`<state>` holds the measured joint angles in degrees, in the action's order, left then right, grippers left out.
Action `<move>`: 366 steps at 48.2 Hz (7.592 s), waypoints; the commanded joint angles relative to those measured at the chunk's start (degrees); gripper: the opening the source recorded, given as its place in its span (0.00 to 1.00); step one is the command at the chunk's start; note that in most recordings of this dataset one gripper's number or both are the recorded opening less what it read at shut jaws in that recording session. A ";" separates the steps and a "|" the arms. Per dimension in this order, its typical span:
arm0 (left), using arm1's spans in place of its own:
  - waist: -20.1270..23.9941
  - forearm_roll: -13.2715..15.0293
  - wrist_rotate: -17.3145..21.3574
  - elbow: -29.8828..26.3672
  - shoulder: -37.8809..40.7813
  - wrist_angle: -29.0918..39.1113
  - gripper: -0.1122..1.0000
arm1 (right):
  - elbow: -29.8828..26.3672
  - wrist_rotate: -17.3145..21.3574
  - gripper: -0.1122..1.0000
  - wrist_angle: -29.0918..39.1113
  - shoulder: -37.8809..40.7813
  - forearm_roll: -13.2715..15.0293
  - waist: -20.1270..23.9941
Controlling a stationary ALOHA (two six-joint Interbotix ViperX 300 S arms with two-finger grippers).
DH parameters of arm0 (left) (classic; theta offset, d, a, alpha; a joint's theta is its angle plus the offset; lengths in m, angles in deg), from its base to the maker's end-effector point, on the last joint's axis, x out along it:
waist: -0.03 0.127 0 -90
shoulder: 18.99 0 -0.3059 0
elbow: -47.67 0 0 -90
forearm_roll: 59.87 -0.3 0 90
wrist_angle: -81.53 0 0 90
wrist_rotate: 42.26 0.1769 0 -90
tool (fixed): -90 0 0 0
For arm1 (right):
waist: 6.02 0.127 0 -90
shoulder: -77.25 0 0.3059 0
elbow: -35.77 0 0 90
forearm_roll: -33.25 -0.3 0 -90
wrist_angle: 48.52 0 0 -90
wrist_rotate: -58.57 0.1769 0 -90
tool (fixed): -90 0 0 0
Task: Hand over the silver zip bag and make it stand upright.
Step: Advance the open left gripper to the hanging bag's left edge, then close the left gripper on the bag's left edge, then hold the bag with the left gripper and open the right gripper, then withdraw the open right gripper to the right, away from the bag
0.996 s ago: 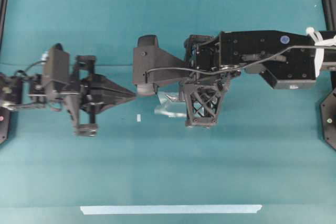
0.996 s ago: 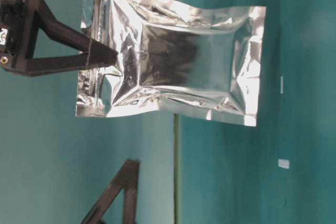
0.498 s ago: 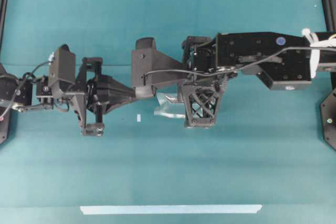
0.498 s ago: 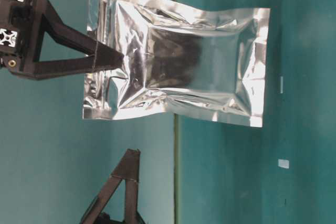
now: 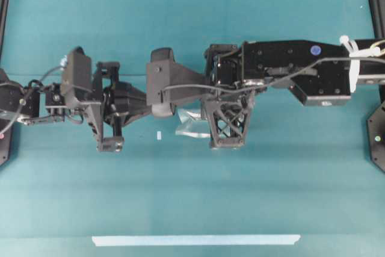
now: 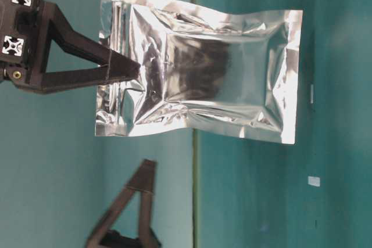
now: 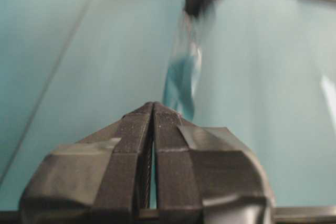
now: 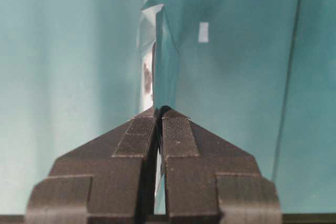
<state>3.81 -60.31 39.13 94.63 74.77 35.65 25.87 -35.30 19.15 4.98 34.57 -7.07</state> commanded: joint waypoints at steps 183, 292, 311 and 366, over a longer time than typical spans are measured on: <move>-0.97 -0.18 9.49 -12.92 26.63 -9.05 0.91 | 0.97 -5.36 0.12 -6.33 1.05 -0.18 0.88; -0.97 -0.18 9.58 -16.00 28.65 -1.14 0.34 | 6.33 1.49 0.88 -10.99 -9.58 -0.44 1.58; -0.97 -0.18 9.58 -15.73 28.13 0.09 0.34 | 20.39 6.15 0.88 -19.78 -22.15 -0.44 1.41; -1.23 -0.09 9.14 -15.56 27.77 2.29 0.34 | 27.77 7.47 0.88 -27.25 -29.97 -0.62 0.44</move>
<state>2.75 -60.48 48.44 78.98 102.98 37.67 54.08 -28.18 -7.57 -23.85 34.04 -6.72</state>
